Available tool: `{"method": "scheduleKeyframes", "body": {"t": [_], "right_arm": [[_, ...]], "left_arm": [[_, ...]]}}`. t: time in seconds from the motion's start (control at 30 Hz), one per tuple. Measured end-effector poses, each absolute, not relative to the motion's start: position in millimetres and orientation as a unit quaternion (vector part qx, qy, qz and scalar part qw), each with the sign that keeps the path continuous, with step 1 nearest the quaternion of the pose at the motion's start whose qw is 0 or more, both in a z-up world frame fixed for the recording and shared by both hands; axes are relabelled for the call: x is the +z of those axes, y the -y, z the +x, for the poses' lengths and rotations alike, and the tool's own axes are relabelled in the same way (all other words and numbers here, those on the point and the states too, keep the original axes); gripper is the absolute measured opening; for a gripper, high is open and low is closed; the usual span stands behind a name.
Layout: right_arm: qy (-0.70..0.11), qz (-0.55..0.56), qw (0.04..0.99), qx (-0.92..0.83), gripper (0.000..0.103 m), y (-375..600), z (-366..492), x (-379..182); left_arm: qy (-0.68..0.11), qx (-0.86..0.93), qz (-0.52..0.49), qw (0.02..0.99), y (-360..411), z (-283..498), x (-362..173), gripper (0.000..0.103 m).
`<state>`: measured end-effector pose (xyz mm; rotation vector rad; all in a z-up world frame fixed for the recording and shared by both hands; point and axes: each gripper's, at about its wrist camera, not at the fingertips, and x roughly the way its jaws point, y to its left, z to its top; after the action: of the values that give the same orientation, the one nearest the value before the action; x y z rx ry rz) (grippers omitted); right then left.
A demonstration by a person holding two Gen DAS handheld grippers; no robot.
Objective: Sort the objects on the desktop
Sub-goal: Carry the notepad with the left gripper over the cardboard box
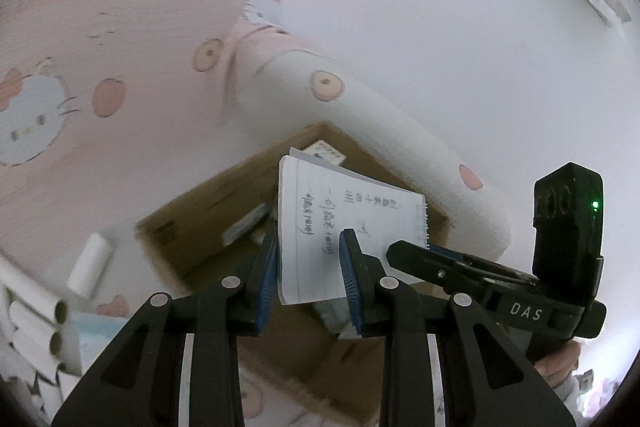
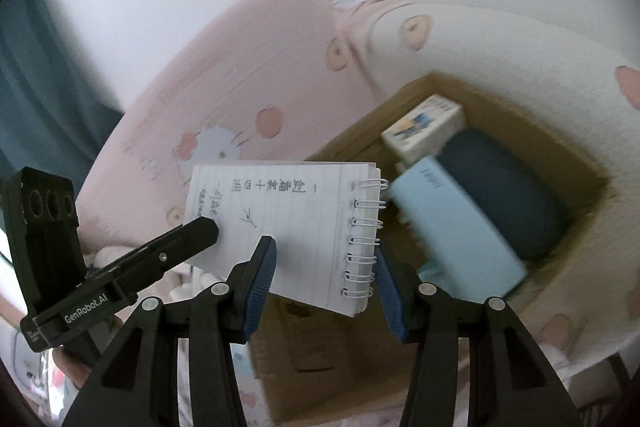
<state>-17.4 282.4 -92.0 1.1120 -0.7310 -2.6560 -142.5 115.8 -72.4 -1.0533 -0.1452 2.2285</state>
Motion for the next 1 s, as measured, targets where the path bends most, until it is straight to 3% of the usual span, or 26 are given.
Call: {"method": "scheduleKeyframes", "body": {"t": [0.27,0.7,1.0], "right_arm": [[0.240,0.367,0.029,-0.898,0.047,-326.0,-14.4,-87.2],[0.245,0.395,-0.027,-0.885,0.047,-370.1,-29.6,-101.1],[0.234,0.438,-0.048,-0.867,0.047,-375.4,-42.4,-117.4]], "left_arm": [[0.019,0.838,-0.407,0.363,-170.5,-167.3,-68.0,0.032],[0.074,0.801,-0.458,0.378,-211.6,-215.5,-98.6,0.032],[0.053,0.790,-0.471,0.388,-227.9,-231.2,-112.8,0.032]]}}
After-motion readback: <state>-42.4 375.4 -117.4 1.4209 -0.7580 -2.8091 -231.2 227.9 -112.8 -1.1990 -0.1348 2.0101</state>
